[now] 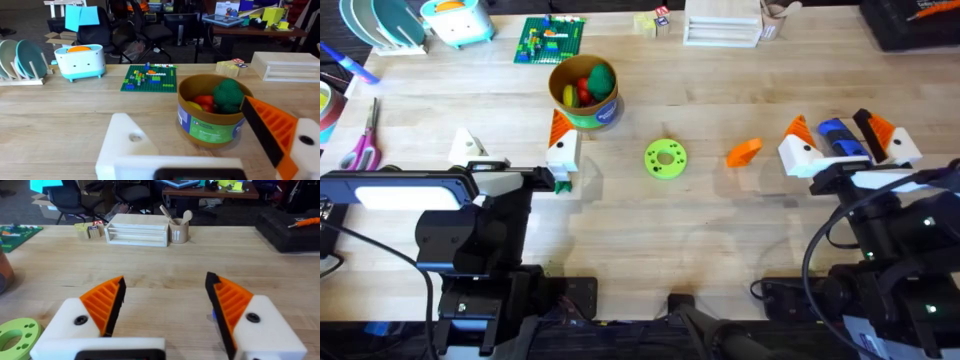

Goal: Pick up the gripper from the table and insert it into the empty holder that is missing its gripper. Then pick up a screw, insert it into the mounting hole, and use the screwdriver to tighten it. Finally, clean up the table by picking up the vegetable and placing it into the bucket.

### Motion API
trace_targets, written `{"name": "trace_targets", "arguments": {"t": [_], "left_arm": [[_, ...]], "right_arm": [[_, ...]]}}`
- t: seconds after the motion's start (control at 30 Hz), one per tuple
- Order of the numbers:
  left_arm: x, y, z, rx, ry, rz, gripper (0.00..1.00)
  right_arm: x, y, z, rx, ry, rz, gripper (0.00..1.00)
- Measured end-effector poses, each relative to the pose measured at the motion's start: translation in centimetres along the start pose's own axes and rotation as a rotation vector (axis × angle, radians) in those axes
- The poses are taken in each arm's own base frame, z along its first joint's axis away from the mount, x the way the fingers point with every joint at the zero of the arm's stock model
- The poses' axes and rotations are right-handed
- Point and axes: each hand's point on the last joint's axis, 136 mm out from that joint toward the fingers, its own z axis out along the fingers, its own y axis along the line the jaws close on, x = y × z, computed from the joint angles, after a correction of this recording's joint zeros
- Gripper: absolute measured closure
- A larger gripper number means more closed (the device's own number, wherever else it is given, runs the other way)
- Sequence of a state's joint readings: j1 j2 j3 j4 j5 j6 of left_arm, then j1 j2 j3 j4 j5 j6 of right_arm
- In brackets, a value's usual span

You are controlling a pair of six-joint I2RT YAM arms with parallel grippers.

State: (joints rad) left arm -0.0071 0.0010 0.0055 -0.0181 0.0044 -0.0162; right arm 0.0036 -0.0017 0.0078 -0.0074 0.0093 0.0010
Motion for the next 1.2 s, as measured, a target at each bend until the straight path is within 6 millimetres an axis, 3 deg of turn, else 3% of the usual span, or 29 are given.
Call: {"name": "trace_targets", "arguments": {"t": [0.4,0.53,0.6,0.73,0.87,1.07,1.2], "left_arm": [[-0.4,0.0,0.0,0.0,-0.013,0.0,0.008],[0.2,0.0,-0.6,-0.003,0.075,-0.003,0.009],[-0.9,0.2,-1.3,-0.014,0.107,-0.003,0.008],[-5.6,0.6,-3.3,-0.041,0.12,-0.001,0.008],[-9.2,0.5,-4.8,-0.043,0.19,0.001,0.009],[-11.1,-0.9,-5.7,0.039,0.395,0.013,0.009],[-12.5,-1.9,-5.8,0.095,0.497,0.015,0.008]], "right_arm": [[-0.1,0.0,0.0,-0.001,-0.006,0.044,0.009],[0.2,0.1,0.0,-0.004,0.013,0.116,0.01],[0.3,0.2,-0.4,-0.009,0.05,0.137,0.01],[0.2,0.9,-1.6,-0.036,0.168,0.165,0.01],[-2.1,1.3,-3.5,-0.045,0.284,0.182,0.009],[-6.6,1.9,-5.6,-0.067,0.417,0.204,0.009],[-8.3,2.1,-5.7,-0.07,0.457,0.208,0.01]]}}
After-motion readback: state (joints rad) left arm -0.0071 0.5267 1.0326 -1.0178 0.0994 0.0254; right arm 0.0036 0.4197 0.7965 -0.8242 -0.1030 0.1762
